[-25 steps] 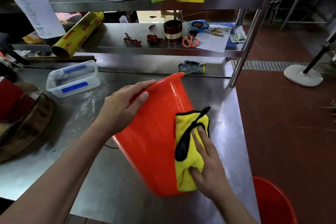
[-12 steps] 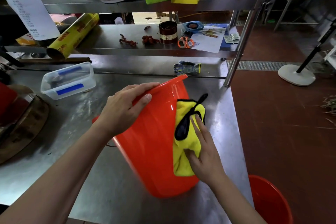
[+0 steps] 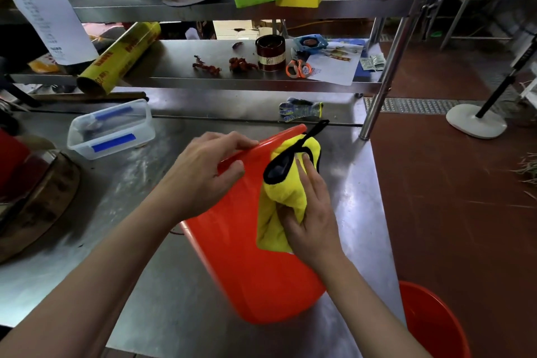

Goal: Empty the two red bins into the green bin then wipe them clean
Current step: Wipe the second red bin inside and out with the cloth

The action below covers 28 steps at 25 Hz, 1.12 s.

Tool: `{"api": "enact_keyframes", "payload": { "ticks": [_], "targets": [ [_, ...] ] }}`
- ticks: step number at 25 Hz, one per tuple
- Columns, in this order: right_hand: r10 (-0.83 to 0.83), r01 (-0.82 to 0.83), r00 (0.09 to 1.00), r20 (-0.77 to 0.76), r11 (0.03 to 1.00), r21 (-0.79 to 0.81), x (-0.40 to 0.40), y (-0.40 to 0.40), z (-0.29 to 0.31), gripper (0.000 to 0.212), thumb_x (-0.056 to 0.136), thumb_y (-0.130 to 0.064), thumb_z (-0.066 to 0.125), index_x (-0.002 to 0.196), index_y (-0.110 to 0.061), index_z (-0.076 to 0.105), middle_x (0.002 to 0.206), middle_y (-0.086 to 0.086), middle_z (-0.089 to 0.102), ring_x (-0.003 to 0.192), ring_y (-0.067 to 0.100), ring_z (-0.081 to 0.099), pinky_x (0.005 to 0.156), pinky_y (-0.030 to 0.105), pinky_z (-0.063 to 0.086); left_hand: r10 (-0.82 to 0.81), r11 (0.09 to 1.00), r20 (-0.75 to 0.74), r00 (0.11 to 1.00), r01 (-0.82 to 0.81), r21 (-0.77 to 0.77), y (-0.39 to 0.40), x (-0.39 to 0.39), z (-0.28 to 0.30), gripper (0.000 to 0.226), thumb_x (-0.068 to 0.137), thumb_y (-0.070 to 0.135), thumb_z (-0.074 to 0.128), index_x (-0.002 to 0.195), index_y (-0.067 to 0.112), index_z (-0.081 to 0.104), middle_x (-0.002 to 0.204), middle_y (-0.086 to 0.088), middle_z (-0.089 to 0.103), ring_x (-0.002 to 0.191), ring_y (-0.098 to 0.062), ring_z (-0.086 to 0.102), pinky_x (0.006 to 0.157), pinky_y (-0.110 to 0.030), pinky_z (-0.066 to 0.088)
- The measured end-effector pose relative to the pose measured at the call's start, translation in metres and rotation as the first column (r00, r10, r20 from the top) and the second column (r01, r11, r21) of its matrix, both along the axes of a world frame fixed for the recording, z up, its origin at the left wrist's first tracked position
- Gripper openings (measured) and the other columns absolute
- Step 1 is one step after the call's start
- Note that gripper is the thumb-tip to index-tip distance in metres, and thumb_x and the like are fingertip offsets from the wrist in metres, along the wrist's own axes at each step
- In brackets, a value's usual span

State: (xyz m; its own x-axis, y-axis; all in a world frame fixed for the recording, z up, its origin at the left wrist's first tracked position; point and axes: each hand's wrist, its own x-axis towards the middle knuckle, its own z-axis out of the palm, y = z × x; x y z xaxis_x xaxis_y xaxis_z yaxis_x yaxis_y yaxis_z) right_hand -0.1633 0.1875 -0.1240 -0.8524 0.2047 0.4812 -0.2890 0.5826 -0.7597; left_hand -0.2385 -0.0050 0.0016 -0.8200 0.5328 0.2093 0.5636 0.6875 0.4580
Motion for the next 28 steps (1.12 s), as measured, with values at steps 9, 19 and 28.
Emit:
{"api": "enact_keyframes", "payload": {
  "ticks": [9,19,28],
  "targets": [
    [0.034,-0.04,0.999,0.043,0.988,0.149,0.034,-0.035,-0.015,0.093,0.072,-0.036,0.063,0.158,-0.034,0.026,0.167,-0.006,0.018,0.154,0.017,0.02,0.113,0.051,0.037,0.223,0.975,-0.092,0.971,-0.224,-0.004,0.027,-0.014,0.002,0.026,0.1,0.046,0.049,0.101,0.02,0.052,0.09,0.001,0.062,0.085,-0.024,0.061,0.075,-0.047,0.053],
    [0.036,-0.041,0.998,0.044,0.993,0.115,0.019,-0.035,-0.003,0.09,0.073,-0.033,0.059,0.158,-0.032,0.028,0.167,-0.004,0.017,0.155,0.015,0.015,0.117,0.051,0.034,0.105,0.981,0.019,0.994,-0.1,-0.166,0.015,-0.018,0.0,0.043,0.101,0.056,0.02,0.13,0.049,0.05,0.12,0.011,0.065,0.114,-0.02,0.059,0.09,-0.052,0.049],
    [-0.002,0.004,1.0,-0.013,0.992,0.122,0.006,-0.039,0.002,0.086,0.079,-0.034,0.061,0.158,-0.026,0.027,0.167,0.002,0.019,0.155,0.018,0.015,0.122,0.044,0.025,0.064,0.983,-0.017,0.998,-0.066,-0.172,0.013,-0.011,0.0,0.042,0.101,0.056,0.017,0.128,0.048,0.047,0.109,0.014,0.068,0.099,-0.014,0.064,0.079,-0.045,0.05]
  ]
}}
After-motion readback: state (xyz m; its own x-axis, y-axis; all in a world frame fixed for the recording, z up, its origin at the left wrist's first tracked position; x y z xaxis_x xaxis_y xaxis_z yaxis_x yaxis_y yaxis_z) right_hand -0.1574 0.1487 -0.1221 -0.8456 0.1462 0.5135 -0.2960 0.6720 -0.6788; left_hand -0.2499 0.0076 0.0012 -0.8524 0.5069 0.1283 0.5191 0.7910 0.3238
